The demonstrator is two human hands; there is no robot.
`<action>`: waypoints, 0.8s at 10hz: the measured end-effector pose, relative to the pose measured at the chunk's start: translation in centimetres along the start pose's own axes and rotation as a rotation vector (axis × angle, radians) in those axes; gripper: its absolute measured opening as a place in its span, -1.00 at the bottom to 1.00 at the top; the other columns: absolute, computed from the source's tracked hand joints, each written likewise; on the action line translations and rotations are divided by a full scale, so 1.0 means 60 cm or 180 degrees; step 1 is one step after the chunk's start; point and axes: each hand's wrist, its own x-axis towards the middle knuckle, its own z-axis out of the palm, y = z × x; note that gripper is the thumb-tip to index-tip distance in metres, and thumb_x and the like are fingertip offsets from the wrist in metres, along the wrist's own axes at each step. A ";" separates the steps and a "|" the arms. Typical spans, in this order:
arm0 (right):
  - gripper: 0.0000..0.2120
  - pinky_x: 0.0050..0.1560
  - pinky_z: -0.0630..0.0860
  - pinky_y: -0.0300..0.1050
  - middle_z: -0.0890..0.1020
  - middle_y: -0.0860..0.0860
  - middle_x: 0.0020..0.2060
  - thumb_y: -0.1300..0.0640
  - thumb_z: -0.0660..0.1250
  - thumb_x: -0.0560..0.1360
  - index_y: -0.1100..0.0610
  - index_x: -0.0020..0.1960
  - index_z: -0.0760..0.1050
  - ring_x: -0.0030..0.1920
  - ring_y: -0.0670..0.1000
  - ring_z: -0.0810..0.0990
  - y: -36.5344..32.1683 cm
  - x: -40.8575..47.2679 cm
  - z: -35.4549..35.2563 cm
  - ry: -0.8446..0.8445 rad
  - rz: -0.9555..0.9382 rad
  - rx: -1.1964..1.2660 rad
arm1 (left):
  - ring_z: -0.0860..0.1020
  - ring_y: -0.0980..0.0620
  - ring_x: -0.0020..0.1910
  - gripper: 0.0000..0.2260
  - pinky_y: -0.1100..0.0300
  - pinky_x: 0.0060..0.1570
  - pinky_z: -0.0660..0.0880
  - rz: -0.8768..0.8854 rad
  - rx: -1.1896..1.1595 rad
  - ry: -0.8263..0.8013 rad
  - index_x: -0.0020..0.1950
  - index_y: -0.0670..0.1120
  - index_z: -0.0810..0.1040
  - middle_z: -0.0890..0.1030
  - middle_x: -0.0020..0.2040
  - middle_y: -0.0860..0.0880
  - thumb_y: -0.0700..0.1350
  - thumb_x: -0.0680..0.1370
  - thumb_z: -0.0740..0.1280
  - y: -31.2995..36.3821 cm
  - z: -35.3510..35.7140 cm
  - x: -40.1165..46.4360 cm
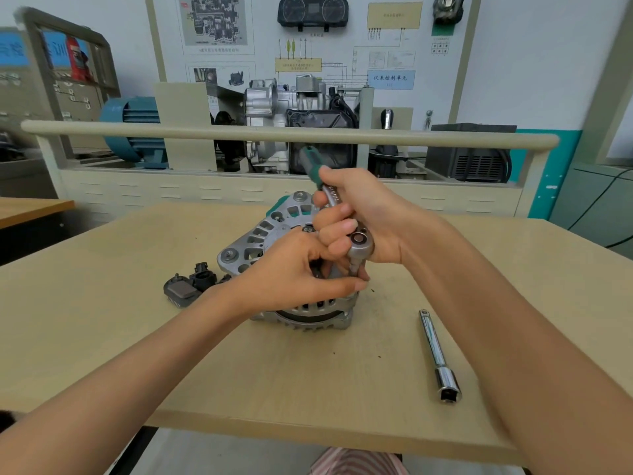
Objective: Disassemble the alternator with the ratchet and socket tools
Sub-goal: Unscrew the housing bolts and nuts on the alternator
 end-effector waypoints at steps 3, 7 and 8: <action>-0.62 -0.69 0.11 -0.44 0.18 -0.11 -0.65 -0.10 0.05 0.61 0.12 -0.26 0.26 -0.73 -0.18 0.16 -0.009 0.009 -0.006 -0.0826 0.0505 -0.0478 | 0.53 0.36 0.02 -0.84 0.37 0.12 0.43 0.0058 0.0252 0.0104 -0.01 -0.05 0.66 0.63 -0.10 0.17 -0.18 0.42 0.46 0.001 0.003 -0.002; -0.68 -0.53 0.46 -0.26 0.36 -0.04 -0.52 -0.09 -0.03 0.64 0.10 -0.16 0.25 -0.61 -0.07 0.37 0.069 -0.053 -0.016 0.1383 -0.2008 0.2448 | 0.50 -0.03 -0.25 -0.89 -0.04 -0.12 0.43 0.0124 0.0723 0.0007 -0.08 -0.04 0.69 0.62 -0.28 0.02 -0.12 0.41 0.47 0.005 0.013 0.012; -0.70 -0.47 0.49 -0.26 0.44 0.03 -0.34 -0.05 -0.06 0.65 0.13 -0.04 0.28 -0.43 -0.02 0.48 0.084 -0.061 -0.014 0.1254 -0.1997 0.2260 | 0.50 -0.01 -0.23 -0.87 -0.03 -0.10 0.43 0.0094 0.0686 0.0030 -0.09 -0.10 0.70 0.63 -0.28 -0.03 -0.09 0.41 0.46 0.003 0.011 0.010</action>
